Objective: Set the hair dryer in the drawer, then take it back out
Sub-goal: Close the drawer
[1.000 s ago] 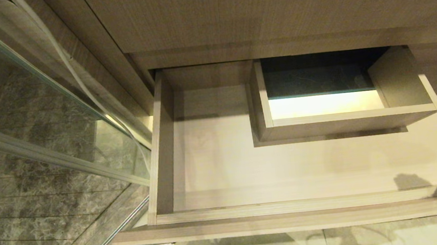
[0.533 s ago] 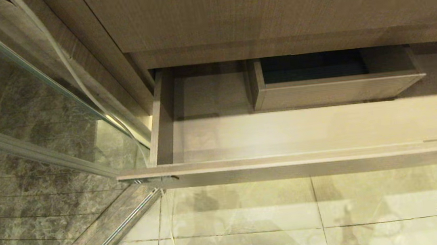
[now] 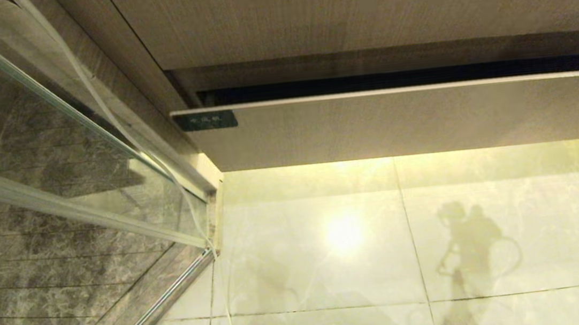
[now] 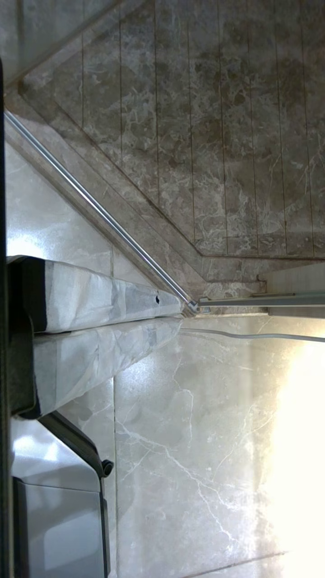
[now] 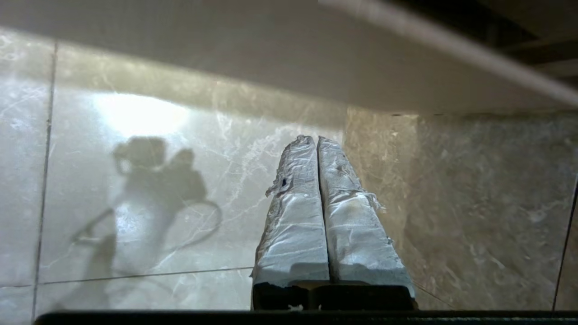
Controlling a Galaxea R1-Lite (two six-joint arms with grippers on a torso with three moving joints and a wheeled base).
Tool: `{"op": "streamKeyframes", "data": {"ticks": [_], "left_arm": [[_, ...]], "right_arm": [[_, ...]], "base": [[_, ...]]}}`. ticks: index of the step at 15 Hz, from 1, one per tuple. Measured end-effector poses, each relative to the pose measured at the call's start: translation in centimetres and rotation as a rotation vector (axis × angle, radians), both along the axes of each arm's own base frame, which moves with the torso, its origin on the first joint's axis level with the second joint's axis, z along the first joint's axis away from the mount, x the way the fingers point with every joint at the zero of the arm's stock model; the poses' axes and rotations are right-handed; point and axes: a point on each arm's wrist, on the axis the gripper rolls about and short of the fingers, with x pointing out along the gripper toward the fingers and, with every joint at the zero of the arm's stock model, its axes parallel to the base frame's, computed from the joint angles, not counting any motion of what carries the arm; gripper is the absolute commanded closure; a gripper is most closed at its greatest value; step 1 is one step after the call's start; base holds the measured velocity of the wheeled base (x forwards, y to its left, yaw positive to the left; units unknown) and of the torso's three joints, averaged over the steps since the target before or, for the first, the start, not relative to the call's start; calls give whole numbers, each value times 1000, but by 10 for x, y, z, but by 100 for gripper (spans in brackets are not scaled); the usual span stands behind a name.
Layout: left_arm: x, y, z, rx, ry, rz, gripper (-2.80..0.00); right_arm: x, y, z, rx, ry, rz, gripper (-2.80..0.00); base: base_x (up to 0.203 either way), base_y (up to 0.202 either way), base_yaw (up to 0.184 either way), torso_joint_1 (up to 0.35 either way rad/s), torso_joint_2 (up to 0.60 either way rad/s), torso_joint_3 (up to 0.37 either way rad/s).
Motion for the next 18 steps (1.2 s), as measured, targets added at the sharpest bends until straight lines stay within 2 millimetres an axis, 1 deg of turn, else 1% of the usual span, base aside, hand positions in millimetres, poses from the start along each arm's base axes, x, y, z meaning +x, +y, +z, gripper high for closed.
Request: {"op": "streamKeyframes", "data": {"ticks": [2, 4, 6, 8, 10, 13, 15, 18], "left_arm": [[0, 0, 0, 0, 1, 0, 0], [0, 0, 0, 0, 1, 0, 0], [0, 0, 0, 0, 0, 0, 0], [0, 0, 0, 0, 0, 0, 0], [0, 0, 0, 0, 0, -1, 0], [0, 0, 0, 0, 0, 0, 0], [0, 0, 0, 0, 0, 0, 0], [0, 0, 0, 0, 0, 0, 0]], "right_arm": [[0, 0, -1, 1, 13, 5, 0], [-8, 5, -8, 16, 57, 12, 0], [-23, 18, -16, 29, 110, 36, 0], [-43, 36, -23, 38, 143, 80, 0], [-69, 56, -30, 34, 133, 135, 0], [-122, 81, -43, 6, 60, 214, 0], [-158, 92, -65, -4, 20, 264, 0], [-203, 100, -102, 40, -58, 326, 0]], "base": [[0, 0, 0, 0, 0, 0], [0, 0, 0, 0, 0, 0], [0, 0, 0, 0, 0, 0], [0, 0, 0, 0, 0, 0], [0, 0, 0, 0, 0, 0], [0, 0, 0, 0, 0, 0], [0, 0, 0, 0, 0, 0], [0, 0, 0, 0, 0, 0]]}}
